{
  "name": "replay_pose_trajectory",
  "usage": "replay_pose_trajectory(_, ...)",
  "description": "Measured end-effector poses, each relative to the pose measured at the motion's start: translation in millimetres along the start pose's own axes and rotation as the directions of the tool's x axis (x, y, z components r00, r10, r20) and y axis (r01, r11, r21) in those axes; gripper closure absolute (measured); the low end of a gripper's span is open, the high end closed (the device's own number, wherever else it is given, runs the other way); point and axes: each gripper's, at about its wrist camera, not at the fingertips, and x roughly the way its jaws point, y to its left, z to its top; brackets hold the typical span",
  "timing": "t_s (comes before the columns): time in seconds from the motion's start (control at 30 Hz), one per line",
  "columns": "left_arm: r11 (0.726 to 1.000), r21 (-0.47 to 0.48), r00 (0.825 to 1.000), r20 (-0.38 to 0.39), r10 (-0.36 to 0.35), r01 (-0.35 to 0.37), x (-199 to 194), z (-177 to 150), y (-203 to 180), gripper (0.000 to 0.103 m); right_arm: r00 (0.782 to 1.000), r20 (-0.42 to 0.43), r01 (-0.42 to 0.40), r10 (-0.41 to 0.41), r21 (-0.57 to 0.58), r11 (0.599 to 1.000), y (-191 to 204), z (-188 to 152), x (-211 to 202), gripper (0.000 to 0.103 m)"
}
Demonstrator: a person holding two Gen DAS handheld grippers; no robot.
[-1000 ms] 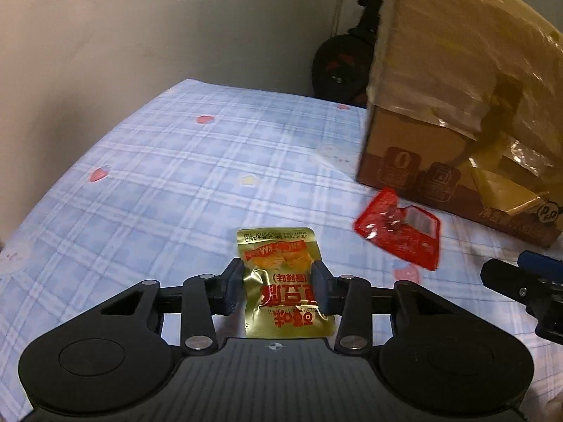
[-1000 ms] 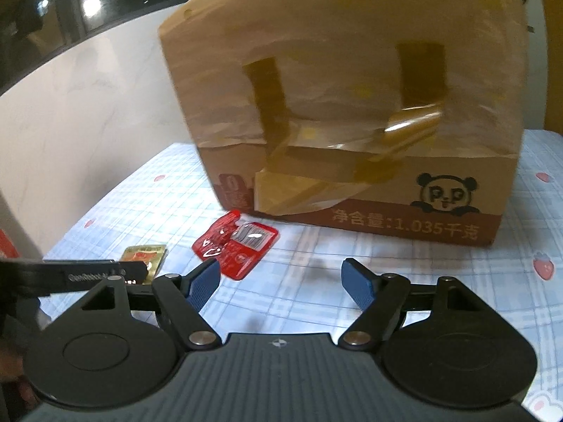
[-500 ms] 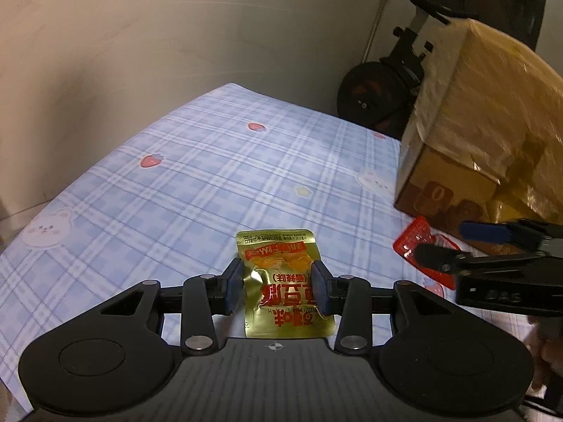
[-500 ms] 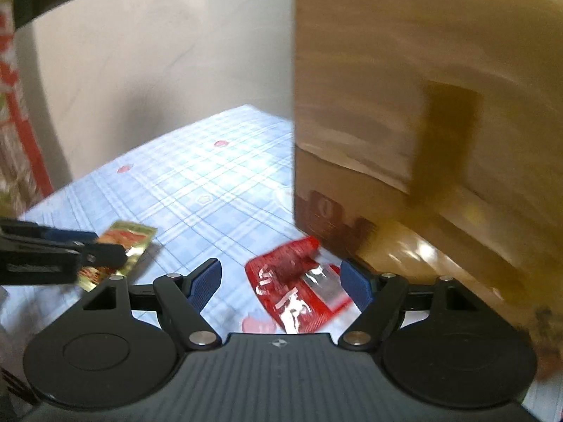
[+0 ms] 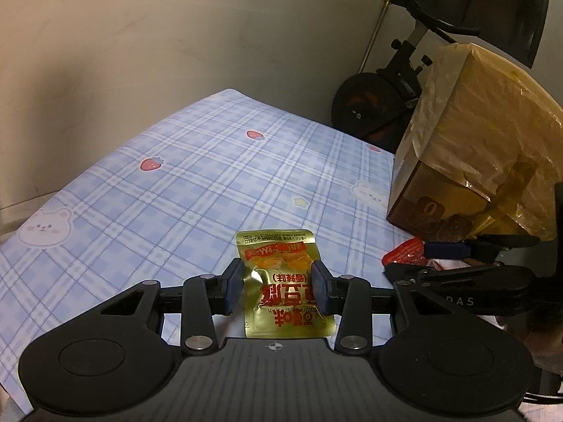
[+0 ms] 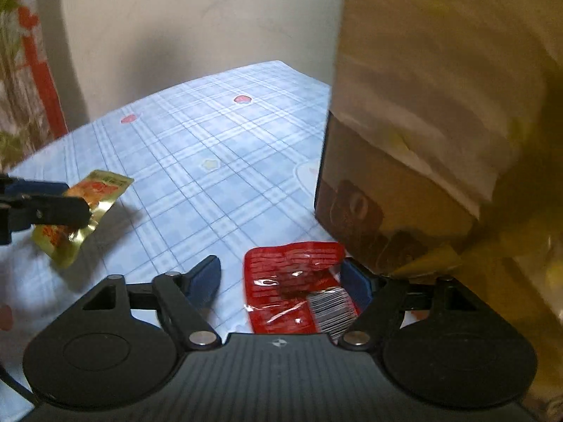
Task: Organize snacks
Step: 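Grasp the gold pouch with the left gripper while the right grasps the red pouch, then lift the gold pouch and red pouch up over the box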
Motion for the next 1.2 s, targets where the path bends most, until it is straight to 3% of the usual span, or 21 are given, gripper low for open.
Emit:
replay_pose_trajectory(0.03, 1.0, 0.002, 1.0, -0.002, -0.004, 0.004, 0, 0, -1, 0.06, 1.0, 0.003, -0.004, 0.004, 0.012, 1.0, -2, -2, -2, 0.04)
replay_pose_trajectory(0.3, 0.998, 0.04, 0.999, -0.017, -0.044, 0.045, -4, -2, -15, 0.06, 0.999, 0.017, 0.048, -0.051, 0.13, 0.99, -3, -30, -35, 0.046)
replay_pose_trajectory(0.47, 0.994, 0.075, 0.997, -0.02, -0.075, 0.077, -10, -3, -32, 0.06, 0.996, 0.062, 0.045, -0.061, 0.234, 0.971, -7, -53, -64, 0.049)
replay_pose_trajectory(0.53, 0.991, 0.093, 0.996, -0.021, -0.091, 0.093, -13, -3, -39, 0.06, 0.993, 0.097, 0.039, -0.066, 0.255, 0.966, -8, -62, -78, 0.058)
replay_pose_trajectory(0.6, 0.988, 0.114, 0.994, -0.021, -0.105, 0.106, -15, -4, -46, 0.06, 0.99, 0.119, 0.041, -0.074, 0.263, 0.964, -7, -67, -89, 0.06)
replay_pose_trajectory(1.2, 0.958, 0.231, 0.985, -0.013, -0.17, 0.168, -39, -6, -89, 0.06, 0.958, 0.249, 0.043, -0.143, 0.368, 0.929, -21, -104, -152, 0.063)
